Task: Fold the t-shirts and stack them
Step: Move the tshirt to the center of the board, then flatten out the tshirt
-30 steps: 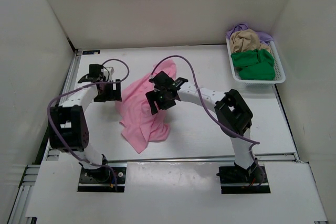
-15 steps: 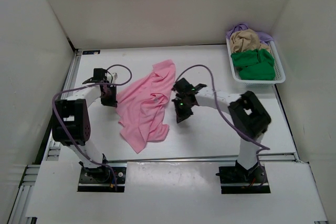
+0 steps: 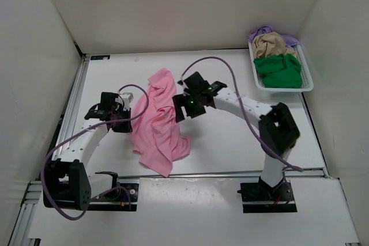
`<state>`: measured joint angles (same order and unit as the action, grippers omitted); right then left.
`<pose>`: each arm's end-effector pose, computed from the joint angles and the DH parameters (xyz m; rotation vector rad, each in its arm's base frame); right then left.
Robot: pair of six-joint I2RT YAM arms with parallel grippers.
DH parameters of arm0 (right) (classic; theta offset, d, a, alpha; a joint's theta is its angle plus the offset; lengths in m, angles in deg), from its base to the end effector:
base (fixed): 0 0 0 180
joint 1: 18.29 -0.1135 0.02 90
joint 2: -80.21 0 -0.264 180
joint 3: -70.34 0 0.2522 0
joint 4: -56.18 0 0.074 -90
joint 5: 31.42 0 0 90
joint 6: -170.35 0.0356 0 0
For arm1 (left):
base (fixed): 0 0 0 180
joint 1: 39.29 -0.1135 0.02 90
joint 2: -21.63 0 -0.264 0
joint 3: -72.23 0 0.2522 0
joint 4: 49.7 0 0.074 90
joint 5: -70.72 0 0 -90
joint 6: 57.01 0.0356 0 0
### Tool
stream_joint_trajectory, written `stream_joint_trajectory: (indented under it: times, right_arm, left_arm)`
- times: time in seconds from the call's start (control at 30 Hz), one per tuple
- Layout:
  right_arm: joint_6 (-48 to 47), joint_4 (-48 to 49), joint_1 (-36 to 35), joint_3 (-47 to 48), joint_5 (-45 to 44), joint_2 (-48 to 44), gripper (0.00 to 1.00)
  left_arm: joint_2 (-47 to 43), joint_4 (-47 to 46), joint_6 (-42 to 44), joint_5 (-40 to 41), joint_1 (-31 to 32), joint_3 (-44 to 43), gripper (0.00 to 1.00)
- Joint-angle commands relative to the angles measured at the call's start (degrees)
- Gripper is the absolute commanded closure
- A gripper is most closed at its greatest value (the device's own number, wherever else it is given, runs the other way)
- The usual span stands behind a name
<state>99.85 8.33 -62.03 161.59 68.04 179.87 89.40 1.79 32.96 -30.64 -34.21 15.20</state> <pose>0.2664 0.2631 0.2461 -0.6235 2.5857 0.6101 0.2172 -0.0263 0.2145 0.1820 2.6463 -0.2927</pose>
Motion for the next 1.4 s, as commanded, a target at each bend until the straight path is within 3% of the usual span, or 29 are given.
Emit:
stream_joint_trajectory:
  times: [0.0, 0.27, 0.33, 0.37, 0.4, 0.43, 0.47, 0.5, 0.6, 0.83, 0.87, 0.9, 0.97, 1.0, 1.07, 1.23, 1.27, 1.37]
  right_arm:
    - [1.49, 1.83, -1.78, 9.15, 2.32, 8.52, 0.17]
    - [1.06, -6.07, -8.54, 22.26, -3.12, 24.00, 0.16]
    - [0.28, -6.60, -10.38, 22.79, -2.52, 25.14, 0.32]
    - [0.27, -6.61, -10.39, 22.79, -1.99, 25.76, 0.47]
    - [0.27, -7.30, -11.00, 22.79, -1.29, 25.76, 0.77]
    - [0.27, -7.31, -11.01, 22.18, -1.28, 25.07, 0.89]
    - [0.27, -7.31, -11.01, 20.43, -2.24, 24.28, 0.99]
    - [0.27, -7.31, -10.49, 18.94, -3.38, 21.66, 1.00]
    - [0.80, -7.31, -8.91, 9.05, -5.58, 16.12, 1.00]
    - [2.55, -9.50, 1.28, -18.49, -6.82, -8.58, 1.00]
    - [1.42, -10.20, 2.95, -22.35, -5.95, -10.43, 0.93]
    - [0.45, -12.13, 2.97, -23.17, -5.24, -12.97, 0.73]
    - [-2.00, -14.33, 3.58, -23.18, -4.71, -14.40, 0.25]
    - [-3.58, -15.21, 3.58, -20.31, -5.32, -15.19, 0.19]
    - [-4.74, -16.27, 4.19, -16.08, -8.13, -15.19, 0.16]
    - [-5.80, -16.80, 5.69, 4.99, -9.37, -7.22, 0.18]
    - [-5.80, -16.80, 5.69, 13.30, -9.89, -1.98, 0.19]
    - [-4.66, -17.32, 4.38, 26.35, -11.38, 11.14, 0.26]
  left_arm:
    - [-0.88, 3.22, 0.03, -1.48, 0.28, -0.59, 0.90]
    - [-3.26, 3.75, 0.03, 0.02, -0.24, 2.13, 0.90]
    - [-3.87, 3.75, 0.03, 0.02, -0.86, 2.13, 0.90]
    - [-3.87, 3.75, 0.03, 0.02, -0.86, 2.66, 0.90]
    - [-4.39, 3.75, 0.03, 0.02, -1.39, 2.66, 0.90]
    - [-4.40, 3.75, 0.03, 0.02, -2.00, 2.66, 0.90]
    - [-4.40, 3.75, 0.03, 0.54, -2.01, 2.66, 0.90]
    - [-4.92, 4.36, 0.03, 1.33, -2.61, 2.66, 0.90]
    - [-6.32, 5.15, 0.03, 1.95, -3.67, 3.80, 0.90]
    - [-8.35, 6.91, 0.03, 2.57, -2.89, 6.70, 0.90]
    - [-8.35, 7.43, 0.03, 2.57, -2.28, 6.70, 0.90]
    - [-8.35, 7.96, 0.03, 2.57, -1.40, 6.70, 0.90]
    - [-7.66, 10.59, 0.03, -1.54, 0.71, 5.31, 0.67]
    - [-7.13, 12.17, 0.03, -3.65, 1.33, 4.51, 0.54]
    - [-5.73, 15.25, 0.03, -7.80, 2.47, 3.28, 0.37]
    - [-3.35, 15.26, 0.03, -6.49, 3.09, 1.08, 0.32]
    - [-3.34, 14.74, 0.03, -5.79, 3.09, 0.47, 0.31]
    - [-1.95, 9.30, 0.03, -2.28, 1.60, 0.46, 0.29]
